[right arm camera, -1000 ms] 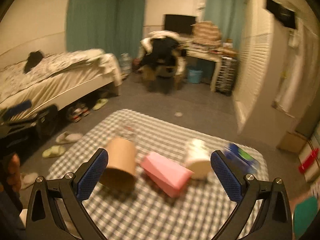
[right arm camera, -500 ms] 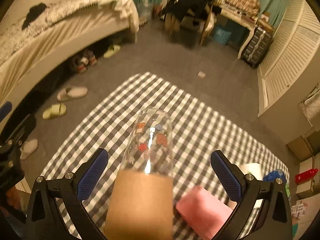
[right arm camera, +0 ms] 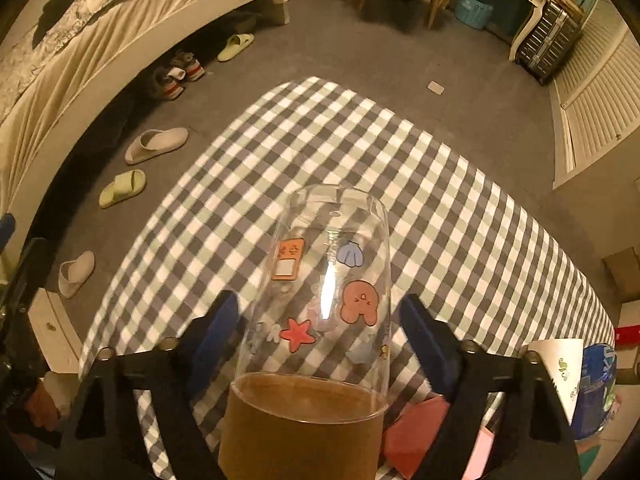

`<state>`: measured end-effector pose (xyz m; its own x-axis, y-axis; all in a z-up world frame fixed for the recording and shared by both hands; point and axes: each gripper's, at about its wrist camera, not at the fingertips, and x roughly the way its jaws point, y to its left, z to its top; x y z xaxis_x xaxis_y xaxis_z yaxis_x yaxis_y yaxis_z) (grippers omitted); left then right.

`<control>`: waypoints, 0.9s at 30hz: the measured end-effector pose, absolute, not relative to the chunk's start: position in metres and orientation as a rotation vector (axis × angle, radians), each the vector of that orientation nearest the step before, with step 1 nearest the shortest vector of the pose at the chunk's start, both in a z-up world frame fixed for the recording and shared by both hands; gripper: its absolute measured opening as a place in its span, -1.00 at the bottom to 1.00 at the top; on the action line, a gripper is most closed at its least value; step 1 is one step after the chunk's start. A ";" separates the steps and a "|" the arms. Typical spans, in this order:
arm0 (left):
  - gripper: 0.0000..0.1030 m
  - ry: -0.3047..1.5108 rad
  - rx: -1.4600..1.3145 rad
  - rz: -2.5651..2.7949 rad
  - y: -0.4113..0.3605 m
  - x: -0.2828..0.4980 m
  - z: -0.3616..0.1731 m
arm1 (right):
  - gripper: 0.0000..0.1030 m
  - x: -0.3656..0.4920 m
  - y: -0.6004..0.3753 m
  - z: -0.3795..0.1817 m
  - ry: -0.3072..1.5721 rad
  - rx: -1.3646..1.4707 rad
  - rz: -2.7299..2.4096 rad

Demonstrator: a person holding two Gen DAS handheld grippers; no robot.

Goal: Flip cup upside down
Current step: 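Lift the clear glass cup off the table with the right gripper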

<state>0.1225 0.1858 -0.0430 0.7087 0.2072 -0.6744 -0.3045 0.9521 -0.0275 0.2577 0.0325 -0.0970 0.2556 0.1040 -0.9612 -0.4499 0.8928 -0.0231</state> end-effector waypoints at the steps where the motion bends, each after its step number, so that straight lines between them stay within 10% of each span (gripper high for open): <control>1: 1.00 0.731 -0.146 0.286 0.186 0.123 -0.042 | 0.34 0.258 0.032 -0.098 1.266 -0.321 0.388; 27: 1.00 0.605 -0.145 0.180 0.153 0.062 0.000 | 0.30 0.140 -0.072 0.065 0.975 -0.204 0.236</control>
<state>0.0617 0.1528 0.0003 0.8079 0.1253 -0.5759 -0.2101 0.9741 -0.0829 0.1401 -0.0718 0.0652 0.5390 0.1055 -0.8357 -0.2880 0.9554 -0.0651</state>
